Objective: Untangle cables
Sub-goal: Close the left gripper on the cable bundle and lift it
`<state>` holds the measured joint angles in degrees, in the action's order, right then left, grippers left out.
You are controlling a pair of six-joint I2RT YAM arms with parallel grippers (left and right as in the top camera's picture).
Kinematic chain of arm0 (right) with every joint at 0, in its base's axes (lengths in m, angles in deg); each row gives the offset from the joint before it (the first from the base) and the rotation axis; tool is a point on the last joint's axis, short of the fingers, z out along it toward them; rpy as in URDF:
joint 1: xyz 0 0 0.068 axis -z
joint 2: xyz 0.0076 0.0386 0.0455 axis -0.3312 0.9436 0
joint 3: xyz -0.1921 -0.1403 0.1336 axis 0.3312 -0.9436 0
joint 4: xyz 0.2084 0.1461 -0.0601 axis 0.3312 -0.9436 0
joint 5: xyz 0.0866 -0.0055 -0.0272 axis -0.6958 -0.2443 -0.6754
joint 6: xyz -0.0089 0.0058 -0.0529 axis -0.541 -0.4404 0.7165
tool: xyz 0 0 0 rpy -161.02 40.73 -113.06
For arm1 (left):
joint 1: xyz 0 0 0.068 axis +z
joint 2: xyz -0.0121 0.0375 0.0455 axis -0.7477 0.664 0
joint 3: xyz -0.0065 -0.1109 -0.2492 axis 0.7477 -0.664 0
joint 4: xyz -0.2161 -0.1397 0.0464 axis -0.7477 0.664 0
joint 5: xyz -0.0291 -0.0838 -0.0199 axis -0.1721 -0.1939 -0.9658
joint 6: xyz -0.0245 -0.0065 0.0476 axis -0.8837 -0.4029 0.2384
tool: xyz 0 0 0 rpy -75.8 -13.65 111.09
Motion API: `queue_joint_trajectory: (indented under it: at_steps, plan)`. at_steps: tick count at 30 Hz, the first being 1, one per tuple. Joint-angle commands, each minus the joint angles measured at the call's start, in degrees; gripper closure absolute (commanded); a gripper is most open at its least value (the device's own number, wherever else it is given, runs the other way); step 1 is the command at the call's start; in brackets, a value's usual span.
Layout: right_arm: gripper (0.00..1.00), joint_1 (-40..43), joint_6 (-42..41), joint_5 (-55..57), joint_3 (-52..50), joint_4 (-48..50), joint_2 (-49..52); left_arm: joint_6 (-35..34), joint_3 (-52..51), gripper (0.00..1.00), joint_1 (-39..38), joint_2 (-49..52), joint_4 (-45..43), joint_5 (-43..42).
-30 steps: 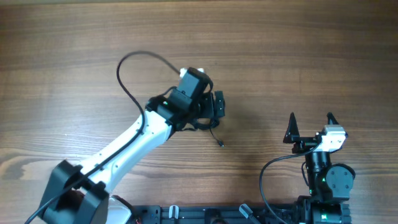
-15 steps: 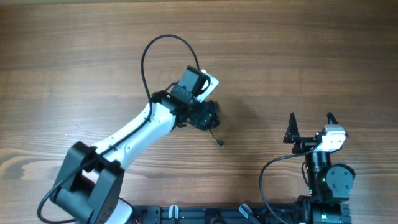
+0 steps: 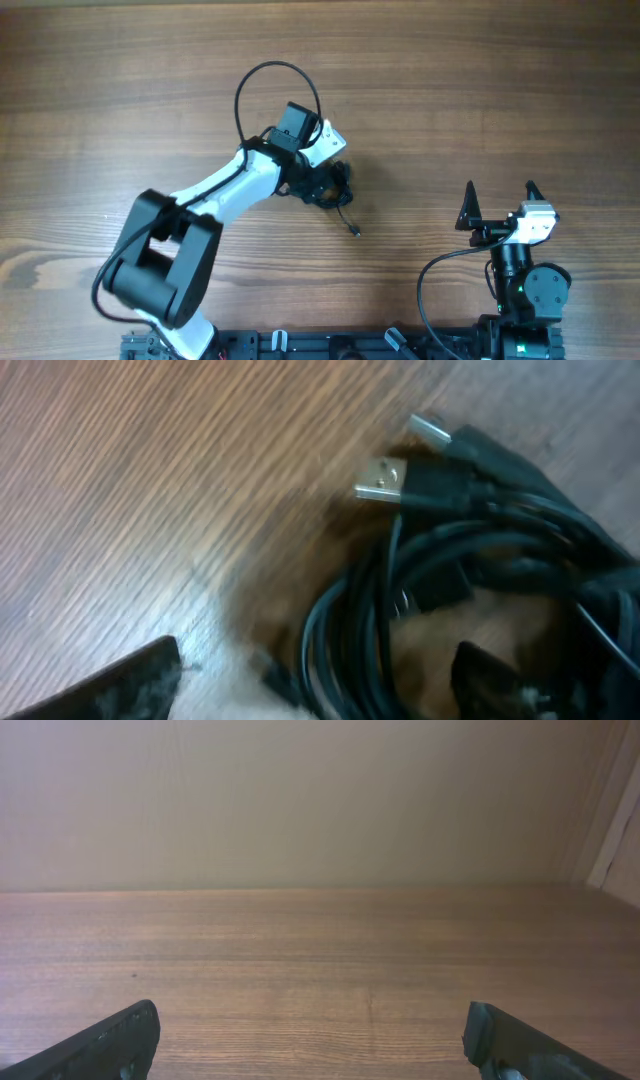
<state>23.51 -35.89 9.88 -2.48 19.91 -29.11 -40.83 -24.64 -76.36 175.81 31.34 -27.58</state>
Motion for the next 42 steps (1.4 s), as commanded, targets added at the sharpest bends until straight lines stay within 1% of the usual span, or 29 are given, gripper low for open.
queue_joint_trajectory:
  at_steps: [1, 2, 3, 4, 5, 6, 9, 10, 12, 13, 15, 16, 17, 19, 23, 24, 26, 27, 28, 29, 30, 31, 33, 34, 37, 38, 39, 40, 42]
  plan:
    - [0.0, -0.24, 0.72, 0.81, -0.07, 0.15, -0.26, 3.93, 0.57, 0.4, 0.13, 2.36, -4.04, -1.33]
    - [0.0, -0.24, 0.72, 0.81, -0.07, 0.15, -0.26, 3.91, 0.57, 0.48, 0.13, 2.4, -5.01, -1.36]
    - [0.0, -0.24, 0.72, 0.79, -0.07, 0.15, -0.26, 3.54, 0.57, 0.53, 0.13, 2.4, -5.57, -1.33]
    - [0.0, -0.24, 0.72, 0.79, -0.07, 0.15, -0.26, 1.36, 0.57, 0.58, 0.11, 2.4, -5.7, -1.33]
    - [0.0, -0.24, 0.7, 0.79, -0.07, 0.15, -0.26, -1.07, 0.57, 0.68, 0.13, 2.4, -5.42, -1.31]
    - [0.0, -0.24, 0.7, 0.79, -0.07, 0.15, -0.26, -4.24, 0.57, 0.96, 0.15, 2.4, -4.74, -1.2]
    - [0.0, -0.24, 0.72, 0.79, -0.07, 0.15, -0.26, -12.26, 0.59, 0.96, 0.13, 2.12, -4.09, 2.08]
    - [0.0, -0.24, 0.72, 0.81, -0.07, 0.15, -0.26, -17.29, 0.59, 0.96, 0.13, 1.55, -4.04, 5.25]
    - [0.0, -0.24, 0.72, 0.79, -0.07, 0.15, -0.26, -30.84, 0.59, 0.96, 0.11, -0.83, -3.26, 10.25]
    - [0.0, -0.24, 0.72, 0.79, -0.07, 0.15, -0.26, -37.44, 0.59, 0.96, 0.13, -2.21, -2.34, 10.51]
    - [0.0, -0.24, 0.72, 0.79, -0.07, 0.15, -0.26, -55.1, 0.59, 0.96, 0.11, -5.79, 0.46, 10.49]
    - [0.0, -0.24, 0.74, 0.79, -0.07, 0.15, -0.26, -65.11, 0.59, 0.96, 0.11, -7.91, 2.6, 10.49]
    - [0.0, -0.24, 0.72, 0.81, -0.07, 0.15, -0.26, -71.78, 0.59, 0.96, 0.11, -9.51, 4.44, 10.47]
    - [0.0, -0.24, 0.72, 0.79, -0.07, 0.15, -0.26, -80.54, 0.59, 0.96, 0.07, -11.67, 8.02, 10.08]
    - [0.0, -0.24, 0.72, 0.81, -0.07, 0.15, -0.26, -88.85, 0.57, 0.96, 0.07, -12.0, 14.36, 9.86]
    - [0.0, -0.24, 0.72, 0.79, -0.07, 0.15, -0.26, -89.37, 0.57, 0.93, 0.07, -12.0, 14.73, 9.86]
    - [0.0, -0.24, 0.72, 0.79, -0.07, 0.15, -0.26, -89.35, 0.57, 0.73, 0.07, -12.0, 15.17, 9.88]
    - [0.0, -0.24, 0.72, 0.79, -0.07, 0.15, -0.26, -89.35, 0.57, 0.54, 0.07, -12.0, 15.28, 9.88]
    - [0.0, -0.24, 0.72, 0.79, -0.07, 0.15, -0.26, -89.35, 0.57, 0.34, 0.07, -12.0, 15.39, 9.88]
    - [0.0, -0.24, 0.72, 0.79, -0.07, 0.15, -0.26, -89.35, 0.57, 0.26, 0.07, -12.0, 15.39, 9.88]
    - [0.0, -0.24, 0.72, 0.79, -0.07, 0.15, -0.26, -89.33, 0.57, 0.23, 0.07, -12.0, 15.39, 9.88]
    - [0.0, -0.24, 0.7, 0.81, -0.07, 0.15, -0.26, -88.63, 0.57, 0.27, 0.07, -12.0, 15.41, 9.86]
    - [0.0, -0.24, 0.72, 0.79, -0.07, 0.15, -0.26, -78.9, 0.57, 0.33, 0.09, -12.0, 14.34, 9.88]
    - [0.0, -0.24, 0.72, 0.79, -0.07, 0.15, -0.26, -75.58, 0.57, 0.33, 0.09, -12.0, 13.81, 9.88]
    - [0.0, -0.24, 0.72, 0.79, -0.07, 0.15, -0.26, -59.93, 0.57, 0.31, 0.09, -11.65, 12.76, 9.86]
    - [0.0, -0.24, 0.72, 0.79, -0.07, 0.15, -0.26, -56.68, 0.57, 0.3, 0.09, -11.26, 12.81, 9.86]
    - [0.0, -0.24, 0.72, 0.79, -0.07, 0.15, -0.26, -54.34, 0.57, 0.32, 0.09, -10.51, 12.74, 9.88]
    - [0.0, -0.24, 0.72, 0.79, -0.07, 0.15, -0.26, -53.22, 0.57, 0.37, 0.11, -9.68, 12.55, 9.88]
    - [0.0, -0.24, 0.7, 0.79, -0.07, 0.15, -0.26, -53.29, 0.57, 0.44, 0.13, -8.04, 12.26, 9.86]
